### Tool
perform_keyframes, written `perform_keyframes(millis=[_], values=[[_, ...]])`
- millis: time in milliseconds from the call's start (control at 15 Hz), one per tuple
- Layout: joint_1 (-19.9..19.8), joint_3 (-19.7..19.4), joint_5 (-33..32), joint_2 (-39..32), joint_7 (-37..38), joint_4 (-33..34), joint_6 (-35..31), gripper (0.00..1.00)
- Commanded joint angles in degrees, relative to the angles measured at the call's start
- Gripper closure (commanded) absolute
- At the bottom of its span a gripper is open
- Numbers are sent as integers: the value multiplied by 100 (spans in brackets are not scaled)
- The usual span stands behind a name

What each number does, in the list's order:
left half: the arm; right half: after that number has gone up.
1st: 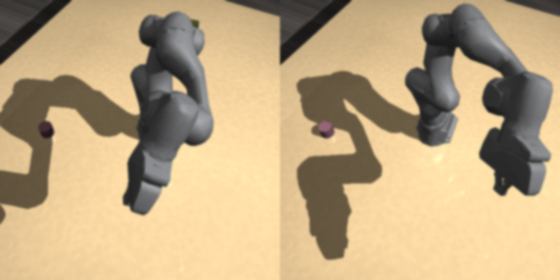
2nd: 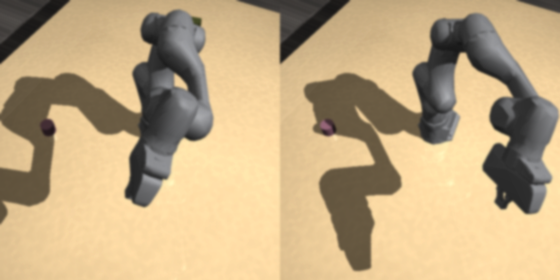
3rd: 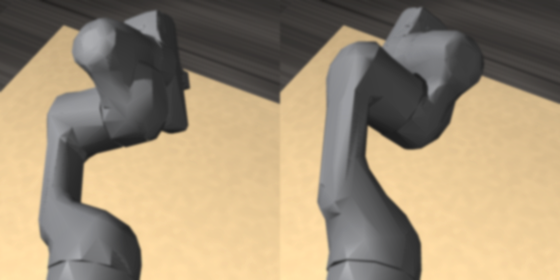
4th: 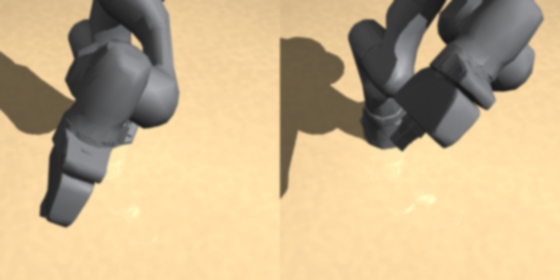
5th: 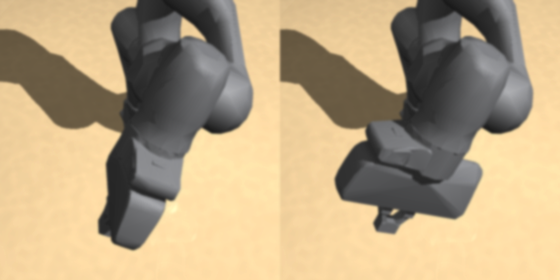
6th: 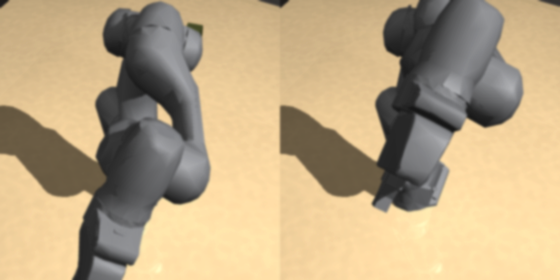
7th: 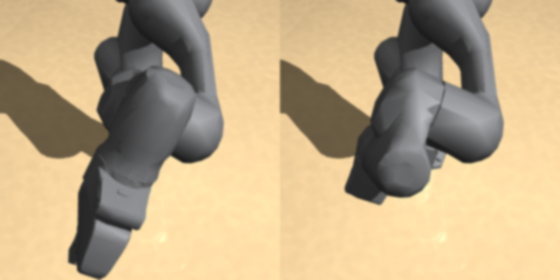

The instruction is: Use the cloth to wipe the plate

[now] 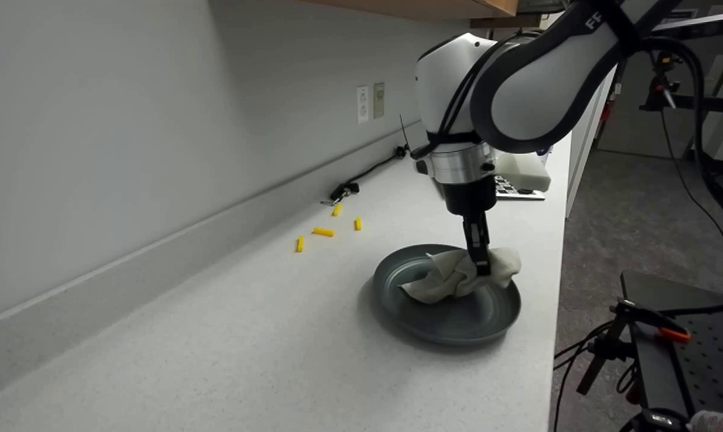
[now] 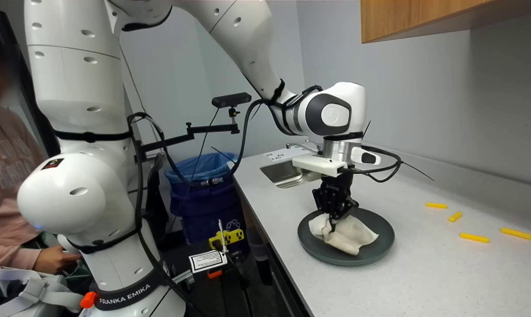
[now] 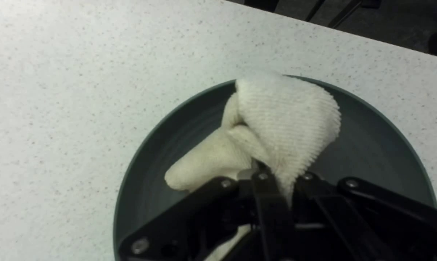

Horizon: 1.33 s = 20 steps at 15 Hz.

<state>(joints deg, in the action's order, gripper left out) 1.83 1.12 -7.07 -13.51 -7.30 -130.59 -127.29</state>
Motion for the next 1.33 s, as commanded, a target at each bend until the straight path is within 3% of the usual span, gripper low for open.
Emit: perform_keyframes(millis=[0, 133, 467, 800, 1267], values=[[78, -81, -427, -192, 501, 145, -273, 98], [131, -82, -566, -332, 836, 201, -631, 98], [274, 118, -201, -514, 1120, 304, -1311, 98], [234, 462, 315, -314, 647, 157, -1007, 98], [188, 248, 196, -239, 680, -75, -428, 98]])
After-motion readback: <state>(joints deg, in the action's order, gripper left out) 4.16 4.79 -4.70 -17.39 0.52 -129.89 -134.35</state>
